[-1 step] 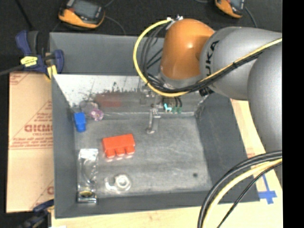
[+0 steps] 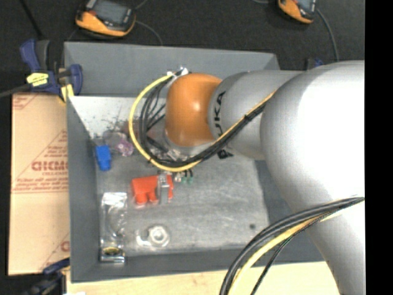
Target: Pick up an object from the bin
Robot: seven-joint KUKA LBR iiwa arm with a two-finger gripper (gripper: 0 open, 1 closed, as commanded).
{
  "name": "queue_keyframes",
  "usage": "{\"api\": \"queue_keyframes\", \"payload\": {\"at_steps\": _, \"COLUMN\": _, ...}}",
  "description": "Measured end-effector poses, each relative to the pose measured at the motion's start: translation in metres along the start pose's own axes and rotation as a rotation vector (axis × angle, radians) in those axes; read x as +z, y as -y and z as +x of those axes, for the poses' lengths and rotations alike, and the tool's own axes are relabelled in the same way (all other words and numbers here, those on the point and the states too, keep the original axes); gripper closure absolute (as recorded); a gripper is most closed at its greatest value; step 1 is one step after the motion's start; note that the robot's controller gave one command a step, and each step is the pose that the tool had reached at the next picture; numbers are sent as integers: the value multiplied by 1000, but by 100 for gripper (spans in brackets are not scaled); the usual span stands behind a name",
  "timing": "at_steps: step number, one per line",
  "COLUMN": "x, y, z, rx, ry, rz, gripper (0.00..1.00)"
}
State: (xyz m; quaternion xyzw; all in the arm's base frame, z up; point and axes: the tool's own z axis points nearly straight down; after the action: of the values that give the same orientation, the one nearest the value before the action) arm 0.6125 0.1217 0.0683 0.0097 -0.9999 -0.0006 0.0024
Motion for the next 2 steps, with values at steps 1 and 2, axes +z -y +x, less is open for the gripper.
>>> {"api": "queue_keyframes", "payload": {"at_steps": 1, "x": -34, "y": -13, "z": 25, "rx": -34, "ry": 9, "rz": 1, "gripper": 0}}
{"api": "queue_keyframes", "payload": {"at_steps": 2, "x": -44, "y": 5, "z": 21, "rx": 85, "ry": 11, "rz": -1, "gripper": 0}}
